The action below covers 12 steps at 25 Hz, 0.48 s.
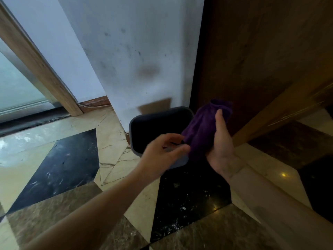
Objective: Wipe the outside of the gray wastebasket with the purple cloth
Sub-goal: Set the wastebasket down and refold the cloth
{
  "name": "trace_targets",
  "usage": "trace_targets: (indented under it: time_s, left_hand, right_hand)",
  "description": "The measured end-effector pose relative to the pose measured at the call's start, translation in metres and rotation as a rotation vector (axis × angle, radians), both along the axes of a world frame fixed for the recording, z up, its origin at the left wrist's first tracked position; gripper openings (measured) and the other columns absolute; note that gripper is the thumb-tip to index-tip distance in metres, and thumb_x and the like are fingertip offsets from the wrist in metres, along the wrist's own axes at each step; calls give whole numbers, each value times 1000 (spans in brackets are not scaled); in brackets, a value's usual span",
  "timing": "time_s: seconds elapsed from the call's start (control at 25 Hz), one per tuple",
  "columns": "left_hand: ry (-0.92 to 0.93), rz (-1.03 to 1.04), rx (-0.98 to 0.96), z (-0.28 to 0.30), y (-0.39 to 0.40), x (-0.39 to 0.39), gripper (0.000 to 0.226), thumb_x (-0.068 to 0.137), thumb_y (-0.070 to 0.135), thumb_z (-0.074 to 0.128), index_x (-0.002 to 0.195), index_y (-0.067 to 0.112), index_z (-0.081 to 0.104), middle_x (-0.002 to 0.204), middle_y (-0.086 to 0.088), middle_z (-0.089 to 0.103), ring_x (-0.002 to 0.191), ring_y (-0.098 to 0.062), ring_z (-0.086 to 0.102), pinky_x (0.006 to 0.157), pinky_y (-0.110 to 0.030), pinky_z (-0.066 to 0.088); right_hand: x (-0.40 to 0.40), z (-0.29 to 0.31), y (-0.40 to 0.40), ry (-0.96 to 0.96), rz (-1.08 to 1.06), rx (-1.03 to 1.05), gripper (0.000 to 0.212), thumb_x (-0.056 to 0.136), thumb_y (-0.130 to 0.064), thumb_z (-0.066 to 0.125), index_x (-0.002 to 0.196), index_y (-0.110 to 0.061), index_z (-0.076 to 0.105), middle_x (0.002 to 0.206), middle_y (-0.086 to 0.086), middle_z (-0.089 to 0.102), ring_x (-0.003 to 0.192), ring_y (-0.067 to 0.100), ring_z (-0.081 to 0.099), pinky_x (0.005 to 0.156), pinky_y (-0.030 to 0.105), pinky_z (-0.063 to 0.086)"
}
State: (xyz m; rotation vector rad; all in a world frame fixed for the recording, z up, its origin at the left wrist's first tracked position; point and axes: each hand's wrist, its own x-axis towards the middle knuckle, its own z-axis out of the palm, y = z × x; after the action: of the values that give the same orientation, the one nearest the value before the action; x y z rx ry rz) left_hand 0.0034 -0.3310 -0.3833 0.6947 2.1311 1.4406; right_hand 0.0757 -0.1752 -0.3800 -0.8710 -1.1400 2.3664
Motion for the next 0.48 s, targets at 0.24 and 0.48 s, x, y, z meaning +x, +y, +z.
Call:
trace_targets:
  time_s: [0.24, 0.48]
  left_hand:
    - [-41, -63, -21, 181, 14, 29, 36, 67, 36, 76, 98, 47, 64, 96, 6, 70, 84, -5, 67, 72, -26, 54]
    - [281, -159, -100, 403, 4, 16, 35, 70, 13, 70, 82, 43, 56, 91, 8, 59, 81, -3, 58, 70, -15, 46]
  right_hand:
    - [22, 188, -19, 5, 90, -56, 74, 80, -64, 53, 144, -26, 44, 132, 15, 62, 118, 32, 61, 106, 49, 44]
    - [73, 354, -5, -165, 83, 286, 57, 88, -33, 70, 130, -45, 32, 119, -6, 63, 94, 11, 71, 70, 29, 58]
